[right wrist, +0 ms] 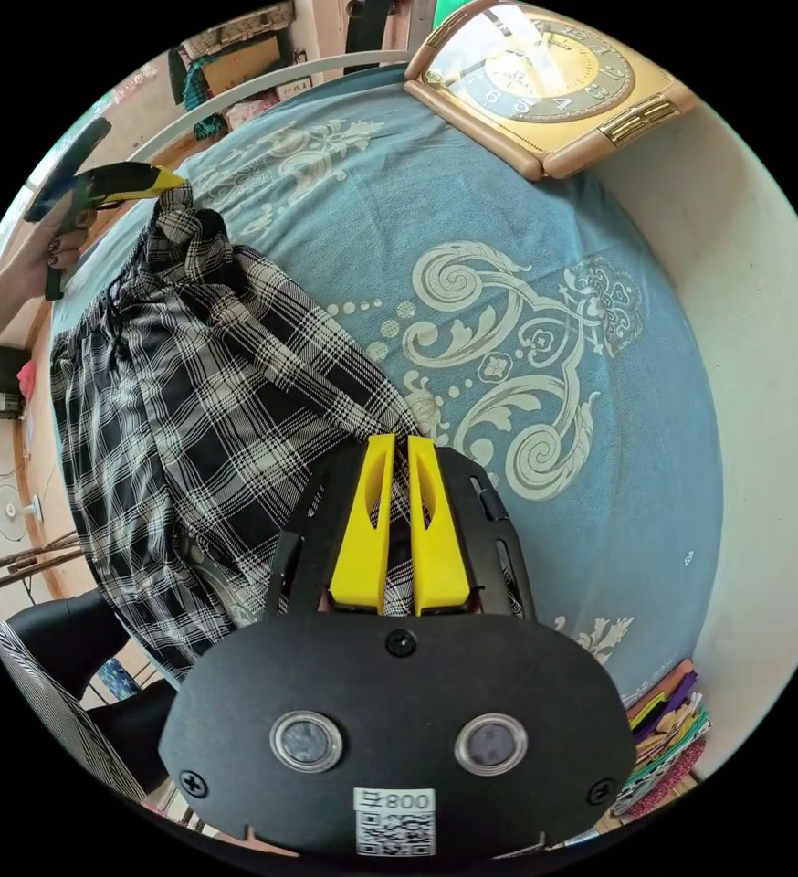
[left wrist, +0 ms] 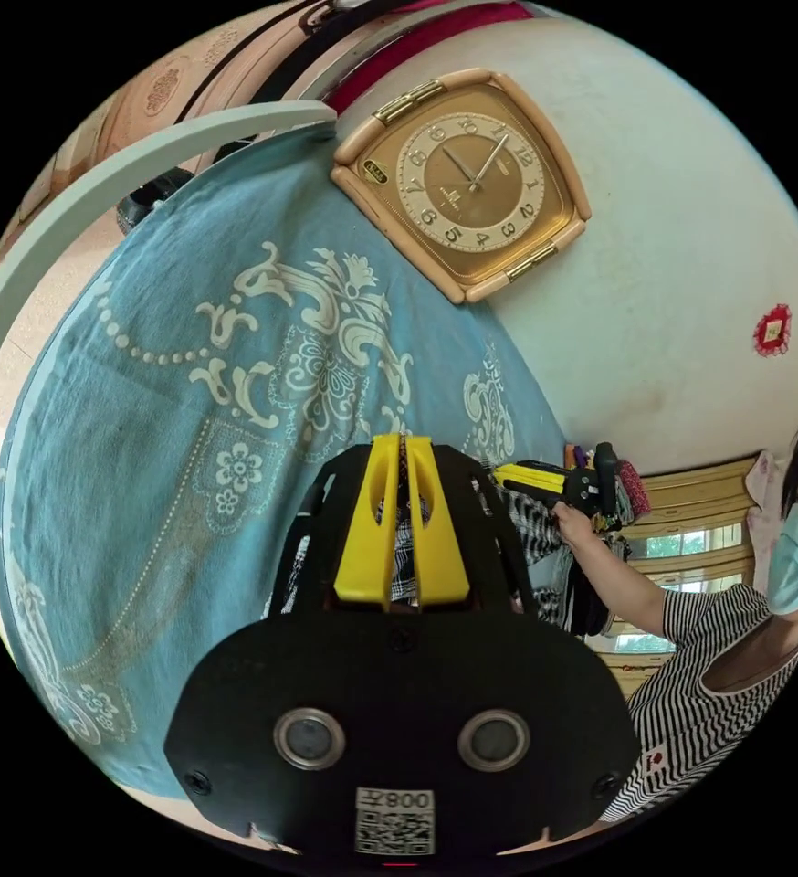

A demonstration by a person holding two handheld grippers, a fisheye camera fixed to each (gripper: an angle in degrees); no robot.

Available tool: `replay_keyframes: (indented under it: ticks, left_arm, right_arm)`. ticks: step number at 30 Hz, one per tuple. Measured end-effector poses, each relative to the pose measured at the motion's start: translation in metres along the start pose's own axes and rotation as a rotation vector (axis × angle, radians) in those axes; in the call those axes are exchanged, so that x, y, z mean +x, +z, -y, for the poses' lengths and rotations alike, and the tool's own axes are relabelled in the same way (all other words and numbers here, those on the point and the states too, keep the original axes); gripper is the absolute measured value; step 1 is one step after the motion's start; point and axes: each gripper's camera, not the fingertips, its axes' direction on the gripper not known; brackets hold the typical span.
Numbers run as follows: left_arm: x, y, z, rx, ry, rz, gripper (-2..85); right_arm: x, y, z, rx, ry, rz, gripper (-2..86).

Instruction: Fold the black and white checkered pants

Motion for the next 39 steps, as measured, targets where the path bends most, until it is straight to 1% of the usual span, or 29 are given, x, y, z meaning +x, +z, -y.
replay_keyframes:
  ticks: [2, 4, 7, 9, 10, 12, 14, 17, 20, 21, 23, 25, 27, 28, 30, 32, 34, 37, 39]
  left_arm:
    - [-0.001, -0.012, 0.0, 0.074, -0.029, -0.035, 1.2]
    - [-0.005, -0.021, 0.0, 0.148, -0.062, -0.069, 1.0]
    - [-0.011, -0.021, 0.005, 0.185, -0.104, -0.07, 0.9]
    - [-0.014, -0.014, 0.01, 0.194, -0.133, -0.063, 0.9]
    - [-0.015, -0.006, 0.014, 0.165, -0.138, -0.032, 0.8]
    - [-0.015, 0.003, 0.019, 0.152, -0.168, 0.013, 0.7]
    - [-0.013, 0.01, 0.024, 0.148, -0.174, 0.02, 0.7]
    - [-0.002, 0.013, 0.026, 0.178, -0.128, -0.012, 0.7]
    - [0.021, 0.029, 0.025, 0.11, -0.035, -0.048, 0.5]
    - [0.033, 0.041, 0.025, 0.055, 0.018, -0.052, 0.4]
    - [0.05, 0.062, 0.025, -0.041, 0.098, -0.035, 0.3]
    - [0.066, 0.094, 0.029, -0.151, 0.163, 0.045, 0.3]
    - [0.073, 0.112, 0.035, -0.18, 0.196, 0.089, 0.2]
    - [0.076, 0.122, 0.041, -0.192, 0.196, 0.158, 0.2]
    - [0.078, 0.133, 0.048, -0.201, 0.201, 0.212, 0.2]
    - [0.079, 0.137, 0.054, -0.187, 0.196, 0.235, 0.1]
    - [0.082, 0.14, 0.055, -0.158, 0.207, 0.277, 0.1]
    - [0.086, 0.146, 0.049, -0.15, 0.224, 0.282, 0.1]
    - [0.087, 0.156, 0.046, -0.175, 0.231, 0.324, 0.1]
  right_arm:
    - [0.012, -0.011, 0.0, 0.007, 0.036, 0.057, 1.4]
    - [0.021, -0.029, -0.004, 0.062, 0.067, 0.07, 1.0]
    - [0.038, -0.056, -0.007, 0.148, 0.121, 0.083, 0.7]
    - [0.049, -0.061, -0.004, 0.146, 0.148, 0.114, 0.7]
    - [0.055, -0.058, -0.001, 0.13, 0.16, 0.133, 0.9]
    - [0.062, -0.045, 0.004, 0.07, 0.175, 0.139, 1.3]
    - [0.072, -0.032, 0.007, -0.013, 0.212, 0.167, 1.9]
    - [0.087, -0.044, 0.0, 0.049, 0.261, 0.193, 2.3]
    - [0.099, -0.061, -0.014, 0.114, 0.301, 0.178, 1.8]
    - [0.1, -0.063, -0.017, 0.123, 0.301, 0.181, 1.6]
    - [0.1, -0.071, -0.031, 0.138, 0.292, 0.173, 0.9]
    - [0.096, -0.071, -0.041, 0.124, 0.266, 0.175, 0.4]
    - [0.09, -0.068, -0.05, 0.105, 0.246, 0.16, 0.1]
    - [0.088, -0.065, -0.057, 0.086, 0.25, 0.146, -0.1]
    - [0.09, -0.059, -0.068, 0.068, 0.276, 0.156, -0.3]
    - [0.097, -0.056, -0.086, 0.071, 0.331, 0.2, -0.3]
    - [0.102, -0.057, -0.101, 0.094, 0.374, 0.2, -0.3]
    - [0.111, -0.055, -0.124, 0.089, 0.416, 0.162, -0.3]
    - [0.115, -0.047, -0.135, 0.058, 0.439, 0.123, -0.2]
